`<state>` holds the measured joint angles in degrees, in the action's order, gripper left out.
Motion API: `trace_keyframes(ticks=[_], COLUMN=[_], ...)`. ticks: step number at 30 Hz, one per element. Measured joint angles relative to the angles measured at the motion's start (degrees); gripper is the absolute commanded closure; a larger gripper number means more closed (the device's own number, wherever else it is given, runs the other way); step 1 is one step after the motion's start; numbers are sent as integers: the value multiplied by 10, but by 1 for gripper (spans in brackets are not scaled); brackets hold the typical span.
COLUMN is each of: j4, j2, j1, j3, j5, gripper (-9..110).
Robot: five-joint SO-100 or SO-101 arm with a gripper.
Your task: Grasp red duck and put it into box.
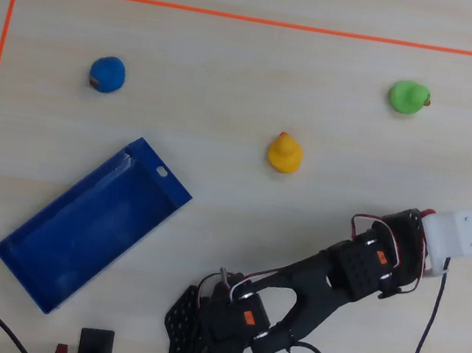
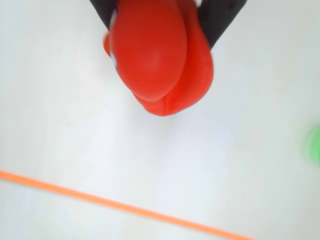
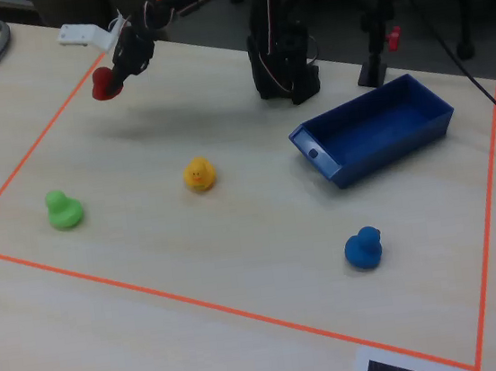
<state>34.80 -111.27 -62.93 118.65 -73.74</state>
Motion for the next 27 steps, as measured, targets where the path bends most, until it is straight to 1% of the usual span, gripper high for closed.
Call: trace_keyframes(ticks=[5,9,13,16,19,22,27], j4=[242,389,500,548,566,574,562], j2=[-133,-216,-248,-242,-204,-156,-91], j1=[139,307,492,612,700,780,953], j3=[-94,-132,-140,-140,-140,-136,-107], j5=[119,209,306,383,446,487,549], gripper=[101,101,101,101,101,101,101])
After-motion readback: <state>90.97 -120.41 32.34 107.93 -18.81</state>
